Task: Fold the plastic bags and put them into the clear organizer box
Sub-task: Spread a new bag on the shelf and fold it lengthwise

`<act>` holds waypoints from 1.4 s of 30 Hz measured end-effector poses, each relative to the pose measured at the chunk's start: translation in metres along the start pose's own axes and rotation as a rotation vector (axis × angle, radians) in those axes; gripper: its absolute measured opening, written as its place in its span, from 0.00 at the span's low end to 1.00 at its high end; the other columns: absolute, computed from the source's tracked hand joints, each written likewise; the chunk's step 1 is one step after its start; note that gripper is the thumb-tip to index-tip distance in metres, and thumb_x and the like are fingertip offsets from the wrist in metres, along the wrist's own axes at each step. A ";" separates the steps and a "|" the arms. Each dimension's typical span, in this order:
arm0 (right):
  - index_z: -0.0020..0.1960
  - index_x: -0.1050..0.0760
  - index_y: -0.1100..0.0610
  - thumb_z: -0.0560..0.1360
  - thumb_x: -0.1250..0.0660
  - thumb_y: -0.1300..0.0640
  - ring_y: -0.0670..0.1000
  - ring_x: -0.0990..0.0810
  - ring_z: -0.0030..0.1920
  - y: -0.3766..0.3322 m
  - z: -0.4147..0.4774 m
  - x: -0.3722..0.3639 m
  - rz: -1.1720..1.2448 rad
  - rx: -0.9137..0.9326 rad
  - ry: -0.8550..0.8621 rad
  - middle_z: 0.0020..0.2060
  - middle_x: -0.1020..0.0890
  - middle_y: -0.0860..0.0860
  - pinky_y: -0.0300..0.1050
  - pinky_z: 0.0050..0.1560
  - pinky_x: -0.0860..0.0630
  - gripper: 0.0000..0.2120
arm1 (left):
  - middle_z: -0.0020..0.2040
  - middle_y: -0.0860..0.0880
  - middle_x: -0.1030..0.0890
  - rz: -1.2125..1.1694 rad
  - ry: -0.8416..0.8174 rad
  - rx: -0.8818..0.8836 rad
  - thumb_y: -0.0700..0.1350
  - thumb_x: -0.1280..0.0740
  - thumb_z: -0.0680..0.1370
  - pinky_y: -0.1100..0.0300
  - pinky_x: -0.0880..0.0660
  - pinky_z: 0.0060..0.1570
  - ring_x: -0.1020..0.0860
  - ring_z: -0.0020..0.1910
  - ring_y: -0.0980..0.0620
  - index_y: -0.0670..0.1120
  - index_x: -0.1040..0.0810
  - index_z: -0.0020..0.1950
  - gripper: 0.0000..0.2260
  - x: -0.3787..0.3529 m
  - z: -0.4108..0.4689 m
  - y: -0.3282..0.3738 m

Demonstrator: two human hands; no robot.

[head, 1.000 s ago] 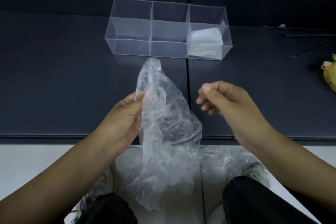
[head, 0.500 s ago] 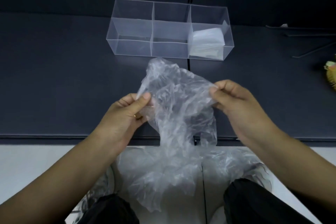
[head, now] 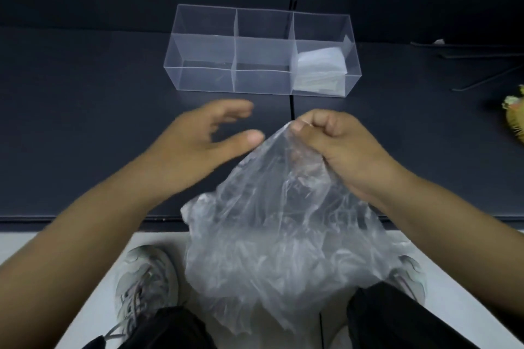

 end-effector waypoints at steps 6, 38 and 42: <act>0.48 0.22 0.60 0.74 0.31 0.50 0.44 0.26 0.29 0.009 0.014 0.009 -0.087 -0.003 -0.104 0.30 0.21 0.49 0.33 0.31 0.29 0.12 | 0.36 0.54 0.15 -0.124 0.155 0.093 0.49 0.28 0.74 0.73 0.27 0.36 0.19 0.34 0.62 0.50 0.16 0.40 0.05 -0.017 0.021 -0.016; 0.47 0.25 0.51 0.73 0.30 0.67 0.43 0.22 0.33 0.054 0.056 0.076 -0.269 0.103 0.137 0.32 0.20 0.46 0.33 0.39 0.25 0.11 | 0.35 0.50 0.15 -0.276 0.401 0.423 0.46 0.28 0.75 0.65 0.21 0.36 0.19 0.33 0.55 0.48 0.16 0.41 0.04 0.033 0.045 -0.095; 0.50 0.24 0.57 0.75 0.35 0.69 0.40 0.25 0.30 0.068 0.055 0.101 -0.162 0.010 0.232 0.33 0.22 0.46 0.30 0.33 0.27 0.09 | 0.27 0.55 0.20 -0.353 0.472 0.444 0.46 0.29 0.76 0.69 0.26 0.27 0.23 0.25 0.62 0.48 0.18 0.42 0.04 0.037 0.045 -0.098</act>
Point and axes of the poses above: each hand's wrist, its own z-axis towards the middle knuckle, its own x-axis out of the back of the hand, y = z × x, the point moved 3 cm from there along z, towards the middle knuckle
